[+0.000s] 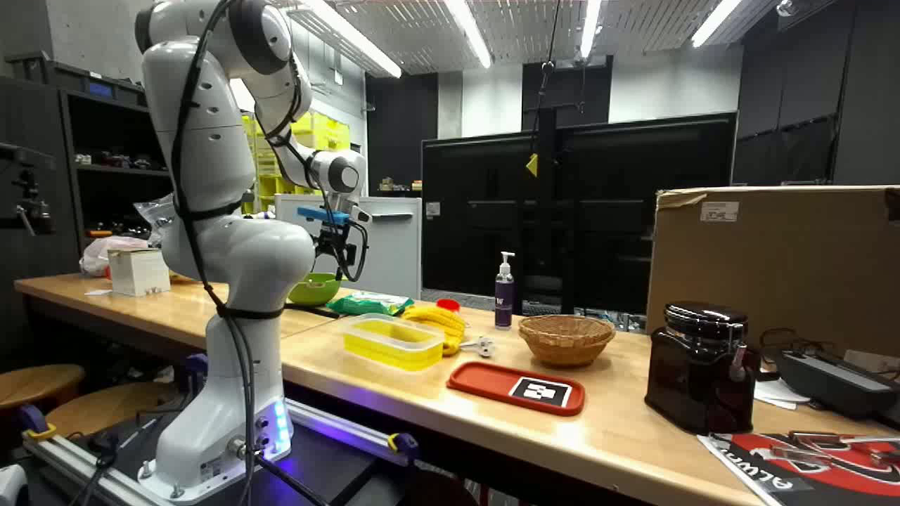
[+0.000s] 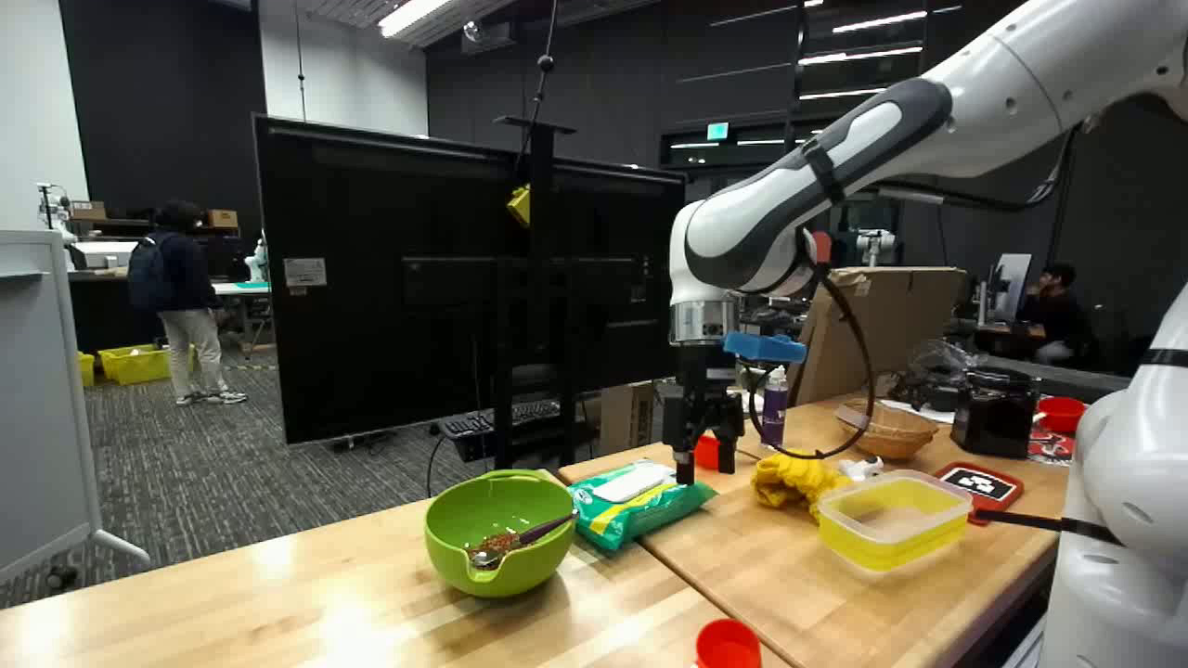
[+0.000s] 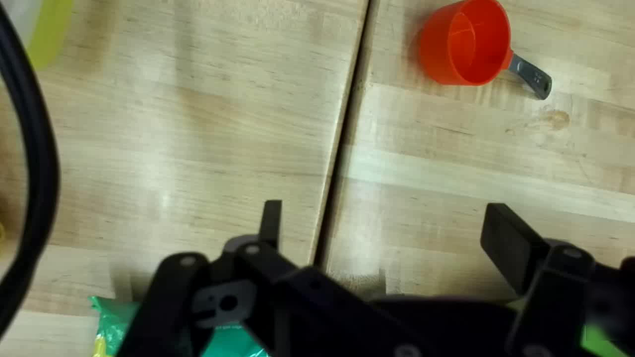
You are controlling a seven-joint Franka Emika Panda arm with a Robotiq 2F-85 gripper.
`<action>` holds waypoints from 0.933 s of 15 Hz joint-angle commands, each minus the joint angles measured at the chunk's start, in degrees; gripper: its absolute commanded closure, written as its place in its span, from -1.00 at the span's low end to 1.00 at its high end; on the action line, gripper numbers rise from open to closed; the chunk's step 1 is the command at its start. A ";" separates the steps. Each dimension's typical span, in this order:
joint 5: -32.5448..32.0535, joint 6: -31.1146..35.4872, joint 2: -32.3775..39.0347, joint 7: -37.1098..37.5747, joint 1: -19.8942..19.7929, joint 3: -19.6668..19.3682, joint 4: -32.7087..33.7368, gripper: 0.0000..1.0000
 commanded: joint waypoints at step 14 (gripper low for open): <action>0.43 1.57 -2.07 2.73 -0.61 1.24 -2.67 -1.00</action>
